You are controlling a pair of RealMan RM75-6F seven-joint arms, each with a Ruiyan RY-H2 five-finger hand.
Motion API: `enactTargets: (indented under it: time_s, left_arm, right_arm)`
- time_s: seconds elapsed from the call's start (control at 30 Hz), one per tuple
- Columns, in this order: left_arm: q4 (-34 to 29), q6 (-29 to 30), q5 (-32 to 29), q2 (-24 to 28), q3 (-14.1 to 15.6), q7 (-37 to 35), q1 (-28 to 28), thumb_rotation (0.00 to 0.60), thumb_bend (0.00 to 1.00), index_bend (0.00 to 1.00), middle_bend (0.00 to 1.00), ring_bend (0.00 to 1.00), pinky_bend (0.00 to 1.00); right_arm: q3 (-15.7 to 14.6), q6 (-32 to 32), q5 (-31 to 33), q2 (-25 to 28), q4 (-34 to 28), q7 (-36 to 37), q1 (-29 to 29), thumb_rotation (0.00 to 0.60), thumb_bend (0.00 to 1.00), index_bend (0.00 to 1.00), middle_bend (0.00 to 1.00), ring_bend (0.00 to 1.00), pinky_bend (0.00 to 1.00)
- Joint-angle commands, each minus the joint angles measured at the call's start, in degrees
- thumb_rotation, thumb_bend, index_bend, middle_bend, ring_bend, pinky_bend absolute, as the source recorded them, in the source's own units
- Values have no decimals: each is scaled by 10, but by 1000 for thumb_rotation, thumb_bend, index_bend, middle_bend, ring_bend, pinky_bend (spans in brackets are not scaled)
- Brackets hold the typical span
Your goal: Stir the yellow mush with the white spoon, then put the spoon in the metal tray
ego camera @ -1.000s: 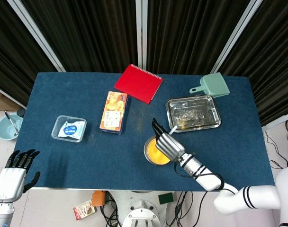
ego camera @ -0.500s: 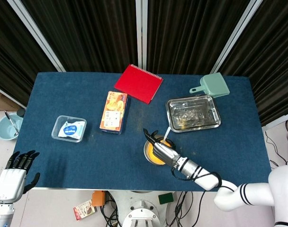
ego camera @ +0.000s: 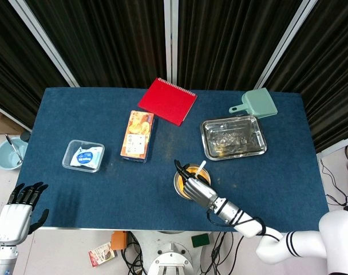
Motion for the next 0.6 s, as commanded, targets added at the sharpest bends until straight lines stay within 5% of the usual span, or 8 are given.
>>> enactTargets:
  time_s: [0.03, 0.6]
  left_arm:
    - [-2, 1, 2, 0, -1, 2, -1, 600, 316, 188, 163, 182, 128]
    - [-31, -7, 7, 12, -2, 30, -9, 600, 316, 188, 163, 182, 129]
  right_arm:
    - [3, 27, -17, -15, 21, 37, -23, 600, 477, 720, 360, 154, 0]
    - [48, 128, -38, -70, 126, 262, -106, 600, 477, 725, 363, 163, 0]
